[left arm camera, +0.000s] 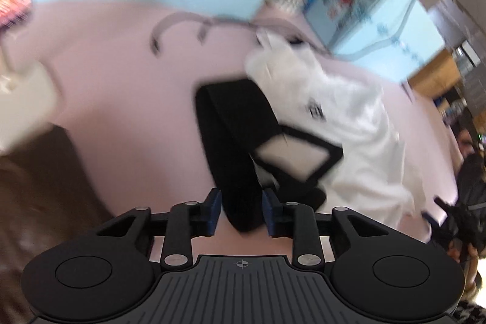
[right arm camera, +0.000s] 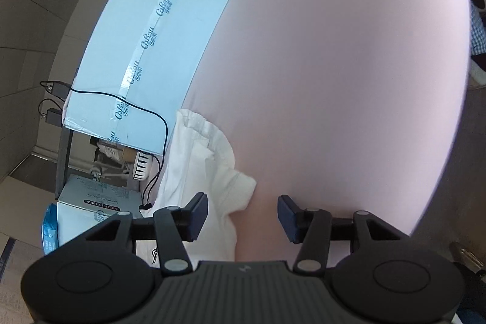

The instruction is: Fold clothes

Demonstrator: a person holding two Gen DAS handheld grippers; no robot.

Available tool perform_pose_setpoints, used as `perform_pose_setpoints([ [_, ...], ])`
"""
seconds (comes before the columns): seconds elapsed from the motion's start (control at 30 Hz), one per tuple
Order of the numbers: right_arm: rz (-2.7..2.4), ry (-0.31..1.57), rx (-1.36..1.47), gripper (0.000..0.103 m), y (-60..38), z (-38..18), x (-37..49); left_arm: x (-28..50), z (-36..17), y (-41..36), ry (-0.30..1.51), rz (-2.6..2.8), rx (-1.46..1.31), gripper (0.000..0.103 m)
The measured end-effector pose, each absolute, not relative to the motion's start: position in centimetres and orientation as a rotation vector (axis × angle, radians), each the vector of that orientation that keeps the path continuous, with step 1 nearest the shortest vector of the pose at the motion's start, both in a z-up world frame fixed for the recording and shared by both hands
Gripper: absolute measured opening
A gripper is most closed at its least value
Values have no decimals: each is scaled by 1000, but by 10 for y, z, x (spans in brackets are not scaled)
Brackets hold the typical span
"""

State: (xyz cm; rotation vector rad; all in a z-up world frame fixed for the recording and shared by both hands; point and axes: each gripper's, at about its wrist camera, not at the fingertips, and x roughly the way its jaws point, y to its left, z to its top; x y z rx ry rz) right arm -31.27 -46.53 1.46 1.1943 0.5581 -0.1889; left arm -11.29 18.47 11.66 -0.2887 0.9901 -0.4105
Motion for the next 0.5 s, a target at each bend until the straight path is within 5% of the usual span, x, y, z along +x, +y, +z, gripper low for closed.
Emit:
perform_pose_setpoints([
  [0.07,-153,554,1146,51,-469,14,-293,-113,118,178,967,-482,-330,32],
  [0.13,-108,586,1161,12,-470,6,-276,-113,119,171,943,-553,-370,35],
  [0.17,-92,603,1172,6,-469,3,-271,-114,117,165,949,-573,-367,35],
  [0.43,-224,469,890,7,-455,51,-316,-107,71,99,1043,-709,-346,35],
  [0.5,-263,553,951,19,-457,38,-317,-103,65,97,1061,-698,-347,36],
])
